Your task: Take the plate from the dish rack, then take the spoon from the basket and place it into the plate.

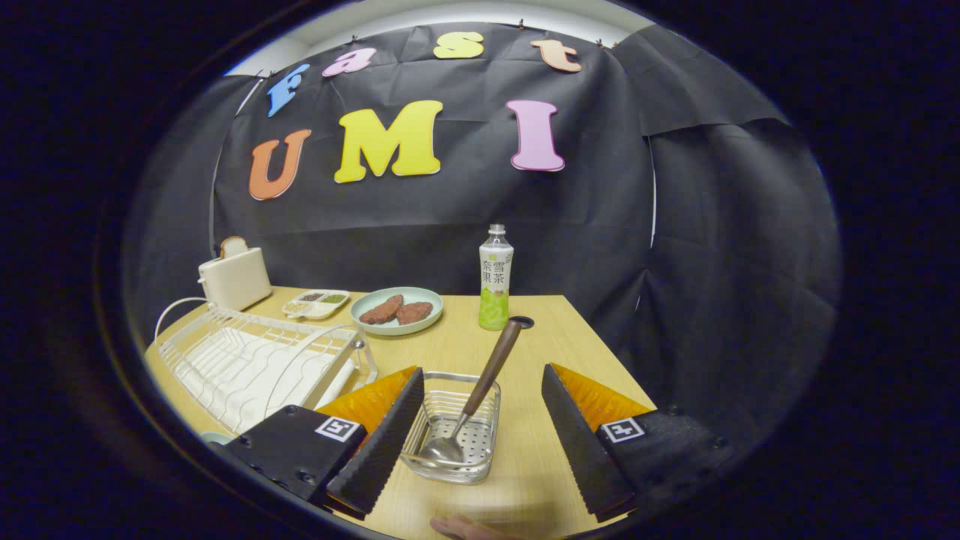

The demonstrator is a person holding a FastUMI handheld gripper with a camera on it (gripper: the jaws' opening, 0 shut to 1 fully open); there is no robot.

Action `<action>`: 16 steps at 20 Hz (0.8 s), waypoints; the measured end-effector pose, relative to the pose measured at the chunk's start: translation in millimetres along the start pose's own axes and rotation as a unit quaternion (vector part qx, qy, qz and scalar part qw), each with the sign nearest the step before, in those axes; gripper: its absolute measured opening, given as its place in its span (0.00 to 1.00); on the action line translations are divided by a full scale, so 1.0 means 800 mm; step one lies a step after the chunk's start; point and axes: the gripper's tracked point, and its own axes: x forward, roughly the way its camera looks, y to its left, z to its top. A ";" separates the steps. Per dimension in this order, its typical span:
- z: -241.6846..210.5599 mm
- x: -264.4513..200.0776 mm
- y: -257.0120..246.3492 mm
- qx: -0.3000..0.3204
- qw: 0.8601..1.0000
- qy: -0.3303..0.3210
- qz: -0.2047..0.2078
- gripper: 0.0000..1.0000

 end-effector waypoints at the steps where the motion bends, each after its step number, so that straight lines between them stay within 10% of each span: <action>1: 0.003 0.012 -0.003 0.014 1.000 0.008 -0.007 1.00; 5: 0.002 0.048 0.010 0.055 0.997 0.052 0.008 0.99; 11: -0.007 0.071 0.027 0.046 0.996 0.072 0.015 0.54; 12: -0.004 0.070 0.027 0.041 0.997 0.070 0.012 0.32; 16: 0.006 0.058 0.041 0.038 0.998 0.054 0.022 0.17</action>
